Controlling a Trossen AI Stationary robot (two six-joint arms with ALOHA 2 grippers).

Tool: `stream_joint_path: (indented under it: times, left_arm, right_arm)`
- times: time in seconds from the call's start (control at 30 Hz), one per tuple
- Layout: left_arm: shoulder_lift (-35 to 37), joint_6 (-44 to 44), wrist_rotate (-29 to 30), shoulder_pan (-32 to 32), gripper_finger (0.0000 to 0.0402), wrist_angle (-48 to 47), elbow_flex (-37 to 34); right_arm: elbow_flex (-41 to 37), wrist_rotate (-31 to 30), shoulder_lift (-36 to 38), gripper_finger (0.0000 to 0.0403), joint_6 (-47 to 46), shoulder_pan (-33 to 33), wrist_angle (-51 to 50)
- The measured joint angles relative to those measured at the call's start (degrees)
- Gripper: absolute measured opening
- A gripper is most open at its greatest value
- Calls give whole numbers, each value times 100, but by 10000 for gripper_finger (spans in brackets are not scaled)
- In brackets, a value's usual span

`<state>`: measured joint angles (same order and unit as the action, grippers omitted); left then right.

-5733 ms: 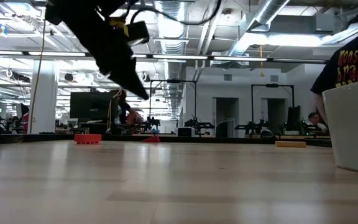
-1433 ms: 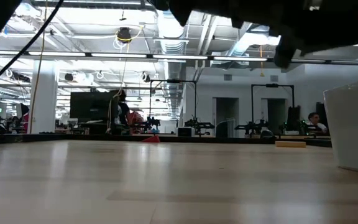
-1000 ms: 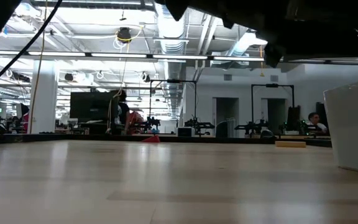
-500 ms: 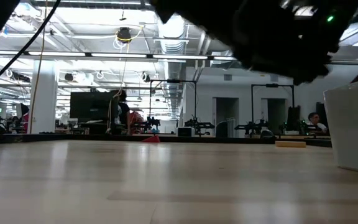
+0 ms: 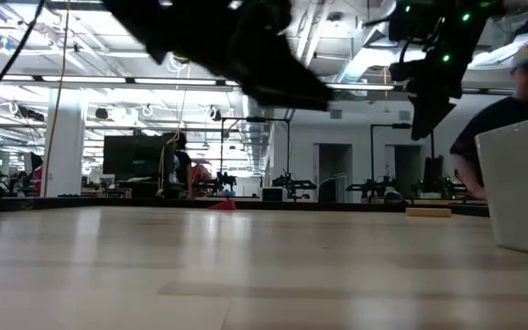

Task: Sort blocks by size
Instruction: Put the large light brown wooden block into the gray bin

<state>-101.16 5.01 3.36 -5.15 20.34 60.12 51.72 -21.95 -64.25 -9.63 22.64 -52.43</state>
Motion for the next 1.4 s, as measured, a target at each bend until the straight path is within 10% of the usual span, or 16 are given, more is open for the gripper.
stream_joint_path:
  times: [0.7,1.4]
  left_arm:
    - [1326,-231,187,1058,212,558,-1782]
    - [1326,34,183,1233,212,373,-1782]
  right_arm:
    - [196,1437,-2785,255,2055,2551,385]
    - [2286,1143,-4629,255,2460,2134,-1798]
